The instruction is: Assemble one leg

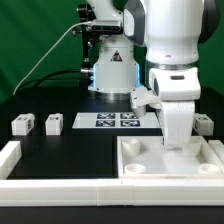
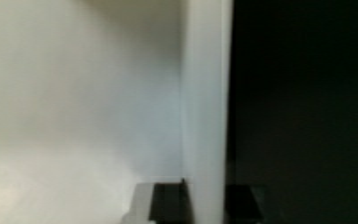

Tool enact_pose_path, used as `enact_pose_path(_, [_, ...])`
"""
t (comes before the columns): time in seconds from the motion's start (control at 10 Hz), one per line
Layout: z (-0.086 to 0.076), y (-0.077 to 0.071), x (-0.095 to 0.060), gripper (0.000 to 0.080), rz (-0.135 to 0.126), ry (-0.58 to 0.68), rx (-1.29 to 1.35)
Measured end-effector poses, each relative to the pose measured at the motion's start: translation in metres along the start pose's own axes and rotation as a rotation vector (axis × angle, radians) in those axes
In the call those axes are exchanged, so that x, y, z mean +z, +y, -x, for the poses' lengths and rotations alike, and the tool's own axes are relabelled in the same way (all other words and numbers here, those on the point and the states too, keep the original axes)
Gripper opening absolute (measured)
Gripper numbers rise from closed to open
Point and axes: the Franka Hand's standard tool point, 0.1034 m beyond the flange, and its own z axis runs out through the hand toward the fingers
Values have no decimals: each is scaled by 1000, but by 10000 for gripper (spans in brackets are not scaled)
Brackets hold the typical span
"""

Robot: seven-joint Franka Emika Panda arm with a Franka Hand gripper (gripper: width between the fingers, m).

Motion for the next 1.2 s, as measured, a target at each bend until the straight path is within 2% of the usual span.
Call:
enact_pose_path(0.1, [0, 0, 1, 114, -1, 0, 5])
enact_pose_path(0.3, [-1, 0, 0, 469, 3, 1, 22])
enact_pose_path(0.4, [-1, 1, 0, 586, 5, 2, 27])
enact_pose_path(0.5, [-1, 1, -2, 586, 10, 3, 48])
enact_pose_path(0.6, [0, 0, -6, 636, 17, 2, 74])
enact_pose_path(0.9, [6, -6, -29, 646, 48, -1, 206])
enact_pose_path(1.0, [4, -7, -36, 649, 61, 1, 263])
enact_pose_path(1.1, [-3, -8, -41, 649, 85, 11, 329])
enact_pose_path(1.2, [-11, -10, -44, 649, 93, 15, 372])
